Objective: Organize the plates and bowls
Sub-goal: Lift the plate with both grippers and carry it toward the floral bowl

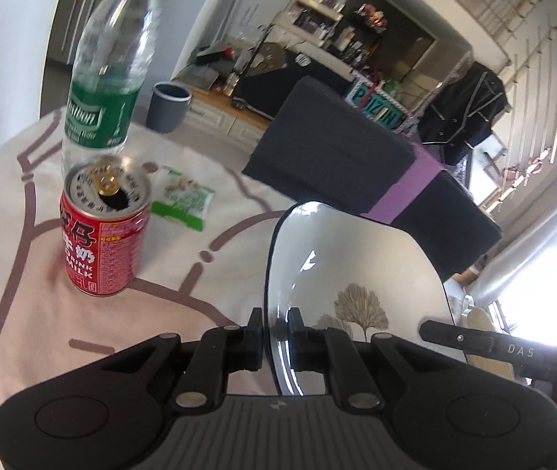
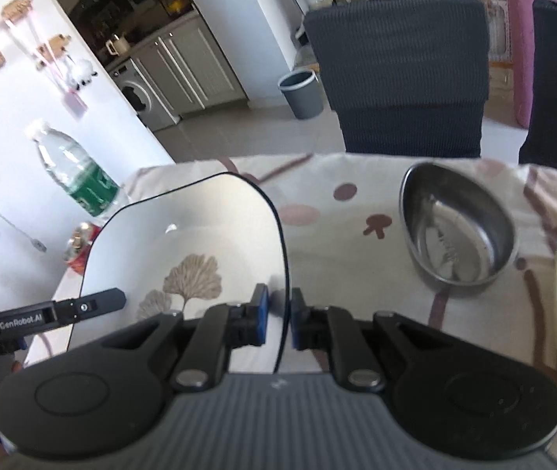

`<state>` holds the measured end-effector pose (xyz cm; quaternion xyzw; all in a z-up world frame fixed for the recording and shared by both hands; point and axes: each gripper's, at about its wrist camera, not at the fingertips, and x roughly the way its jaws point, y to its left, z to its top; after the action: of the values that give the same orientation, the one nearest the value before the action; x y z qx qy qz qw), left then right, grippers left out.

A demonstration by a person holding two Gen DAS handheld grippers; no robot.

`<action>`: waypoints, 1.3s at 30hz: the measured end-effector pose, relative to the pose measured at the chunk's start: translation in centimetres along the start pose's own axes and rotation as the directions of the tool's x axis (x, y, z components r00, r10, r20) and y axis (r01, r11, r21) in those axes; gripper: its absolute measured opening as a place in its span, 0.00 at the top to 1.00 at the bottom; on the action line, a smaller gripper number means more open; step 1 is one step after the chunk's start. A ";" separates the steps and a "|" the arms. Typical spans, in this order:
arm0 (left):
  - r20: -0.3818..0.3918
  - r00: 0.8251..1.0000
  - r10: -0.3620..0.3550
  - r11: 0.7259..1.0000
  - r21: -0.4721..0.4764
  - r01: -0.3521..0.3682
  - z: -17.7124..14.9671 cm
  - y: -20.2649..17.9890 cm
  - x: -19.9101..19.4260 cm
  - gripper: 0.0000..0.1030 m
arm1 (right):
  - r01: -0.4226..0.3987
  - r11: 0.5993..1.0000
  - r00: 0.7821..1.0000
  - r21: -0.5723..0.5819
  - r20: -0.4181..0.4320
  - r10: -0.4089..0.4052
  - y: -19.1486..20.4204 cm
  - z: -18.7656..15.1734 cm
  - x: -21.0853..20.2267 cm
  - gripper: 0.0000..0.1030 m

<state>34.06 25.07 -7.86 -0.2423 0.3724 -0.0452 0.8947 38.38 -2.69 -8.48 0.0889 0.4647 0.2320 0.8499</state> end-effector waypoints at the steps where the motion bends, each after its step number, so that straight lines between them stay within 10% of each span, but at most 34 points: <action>1: 0.007 1.000 -0.009 1.000 0.010 0.009 -0.2 -0.7 -0.8 0.88 | -0.003 1.000 1.000 -0.002 0.010 0.003 0.1 -0.2 -1.1 0.87; 23: -0.129 0.980 -0.150 0.961 0.215 0.175 -12.7 -12.9 -11.1 0.88 | 0.050 0.982 0.988 0.183 0.133 -0.075 -3.3 -16.3 -23.6 0.89; 39: -0.361 0.931 -0.048 0.978 0.174 0.118 -19.1 -11.1 -6.9 0.86 | 0.102 0.931 0.990 0.350 -0.127 -0.061 -7.0 -23.8 -20.5 0.89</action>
<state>17.06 9.52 -9.74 -0.1581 0.5111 -0.1619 0.8292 11.31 -20.13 -8.84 0.2083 0.5501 0.1134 0.8007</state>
